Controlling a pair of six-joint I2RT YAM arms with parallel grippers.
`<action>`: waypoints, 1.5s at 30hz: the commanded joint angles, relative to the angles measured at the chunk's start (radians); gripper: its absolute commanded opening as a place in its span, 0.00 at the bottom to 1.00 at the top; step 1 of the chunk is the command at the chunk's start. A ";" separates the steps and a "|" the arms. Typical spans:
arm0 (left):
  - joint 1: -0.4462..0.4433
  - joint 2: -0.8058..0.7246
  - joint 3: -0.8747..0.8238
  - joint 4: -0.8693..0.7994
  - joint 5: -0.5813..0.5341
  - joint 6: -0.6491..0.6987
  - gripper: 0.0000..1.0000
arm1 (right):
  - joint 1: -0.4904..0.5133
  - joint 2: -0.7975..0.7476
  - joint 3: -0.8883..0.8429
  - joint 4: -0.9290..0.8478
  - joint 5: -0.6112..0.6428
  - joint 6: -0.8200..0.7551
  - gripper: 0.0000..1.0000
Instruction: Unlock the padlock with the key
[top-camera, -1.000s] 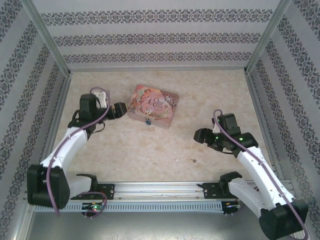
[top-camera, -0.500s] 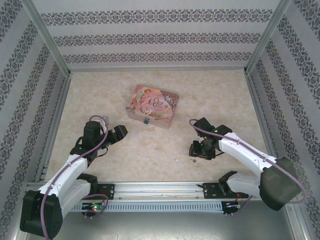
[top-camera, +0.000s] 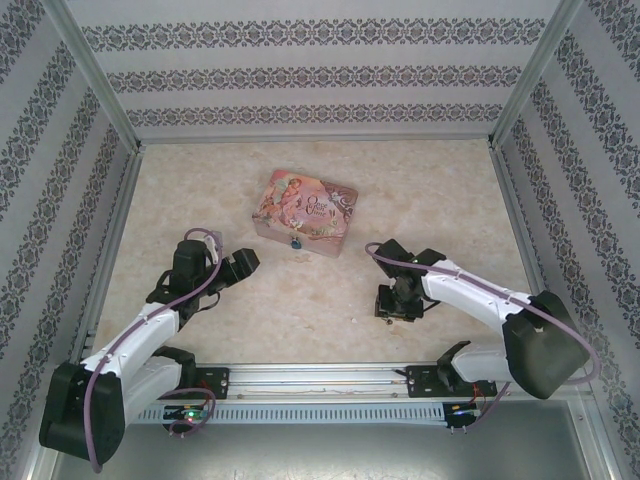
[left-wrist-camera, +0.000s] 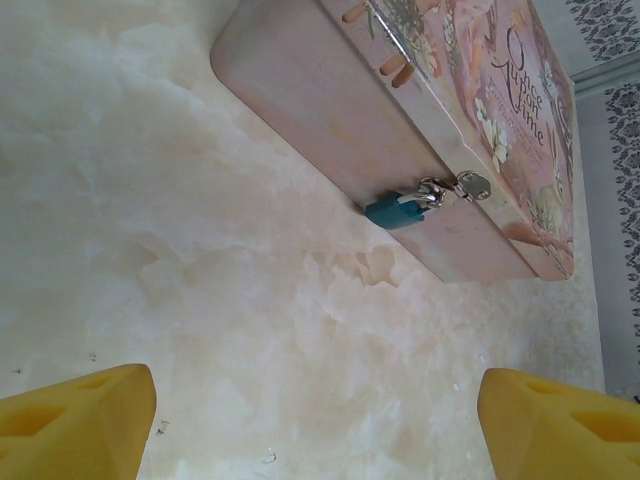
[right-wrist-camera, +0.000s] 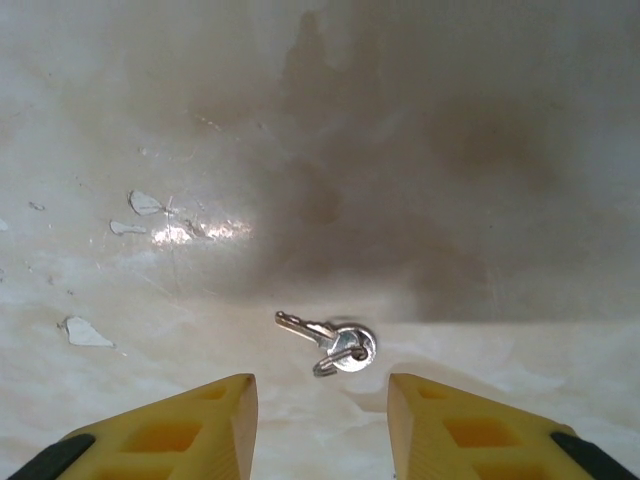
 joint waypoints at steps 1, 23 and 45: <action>-0.014 -0.014 0.010 0.031 -0.014 -0.011 0.84 | 0.013 0.029 -0.008 0.009 -0.001 0.006 0.37; -0.018 -0.070 -0.017 0.000 -0.029 -0.029 0.84 | 0.017 0.059 -0.049 0.000 0.008 -0.006 0.24; -0.019 -0.094 0.025 -0.031 -0.022 -0.005 0.84 | 0.017 0.037 -0.065 0.034 0.025 -0.017 0.00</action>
